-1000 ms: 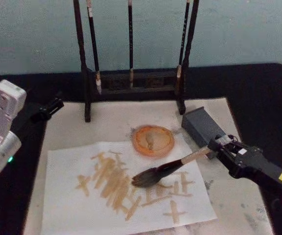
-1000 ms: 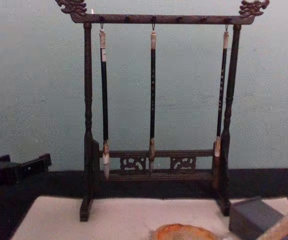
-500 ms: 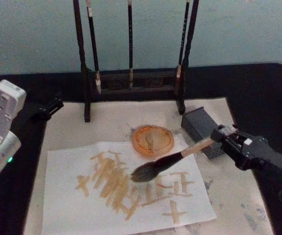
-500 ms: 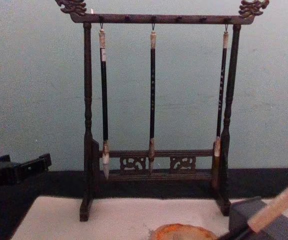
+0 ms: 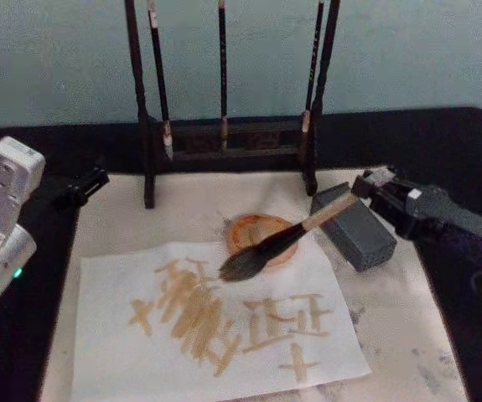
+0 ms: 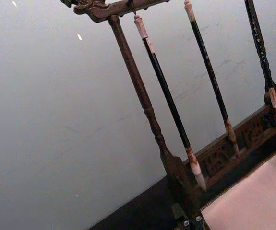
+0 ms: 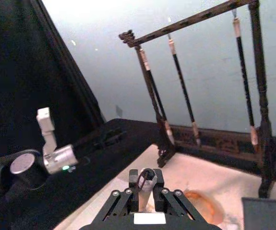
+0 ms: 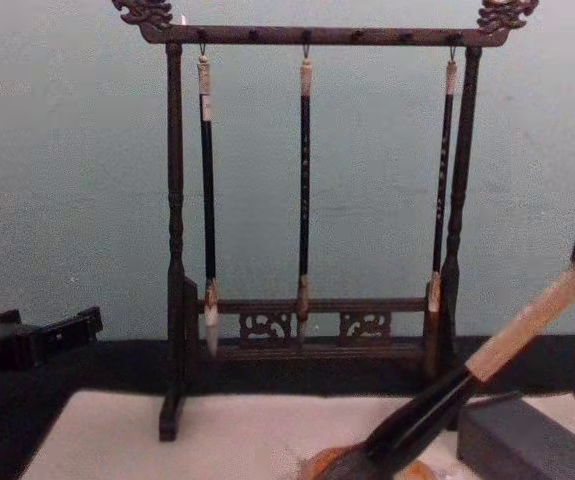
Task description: Pick up the brush from the inkstone, write on the paper, then place the brush back to its original position.
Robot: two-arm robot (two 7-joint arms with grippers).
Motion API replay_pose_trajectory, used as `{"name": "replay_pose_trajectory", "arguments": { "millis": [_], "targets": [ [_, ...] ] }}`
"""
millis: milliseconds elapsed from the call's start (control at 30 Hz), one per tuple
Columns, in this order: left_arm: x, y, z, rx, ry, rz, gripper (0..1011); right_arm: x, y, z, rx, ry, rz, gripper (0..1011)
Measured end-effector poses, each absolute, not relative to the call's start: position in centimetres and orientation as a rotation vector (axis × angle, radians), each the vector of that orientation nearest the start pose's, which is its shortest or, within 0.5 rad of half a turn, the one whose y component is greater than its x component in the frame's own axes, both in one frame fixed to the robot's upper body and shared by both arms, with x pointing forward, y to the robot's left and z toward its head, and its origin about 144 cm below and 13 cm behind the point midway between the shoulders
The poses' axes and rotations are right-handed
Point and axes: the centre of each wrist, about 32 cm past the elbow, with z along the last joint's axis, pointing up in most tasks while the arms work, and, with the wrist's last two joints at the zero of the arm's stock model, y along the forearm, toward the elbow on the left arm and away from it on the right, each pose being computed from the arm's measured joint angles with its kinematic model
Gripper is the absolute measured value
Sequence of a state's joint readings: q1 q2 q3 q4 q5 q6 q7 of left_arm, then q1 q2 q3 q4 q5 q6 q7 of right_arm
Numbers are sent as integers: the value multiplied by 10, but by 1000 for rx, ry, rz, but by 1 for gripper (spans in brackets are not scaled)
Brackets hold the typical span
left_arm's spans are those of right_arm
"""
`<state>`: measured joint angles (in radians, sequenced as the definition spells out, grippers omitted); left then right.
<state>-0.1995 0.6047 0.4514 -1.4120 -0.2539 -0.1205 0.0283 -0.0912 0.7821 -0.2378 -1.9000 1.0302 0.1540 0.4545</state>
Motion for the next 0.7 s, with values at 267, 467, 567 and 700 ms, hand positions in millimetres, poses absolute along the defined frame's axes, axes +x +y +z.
{"name": "replay_pose_trajectory", "arguments": {
  "millis": [267,467,567,700],
  "targets": [
    [489,310,1140,304,-285,1248,1000,452,-324,1219,143,367,-709,172],
    [489,310,1140,304,-285,1248,1002,473,-331,1212,174,396,-730,172],
    [489,310,1140,304,-285,1248,1002,482,-333,1204,194,417,-743,172],
    [489,310,1140,304,-285,1248,1002,486,-334,1199,203,430,-752,172]
  ]
}}
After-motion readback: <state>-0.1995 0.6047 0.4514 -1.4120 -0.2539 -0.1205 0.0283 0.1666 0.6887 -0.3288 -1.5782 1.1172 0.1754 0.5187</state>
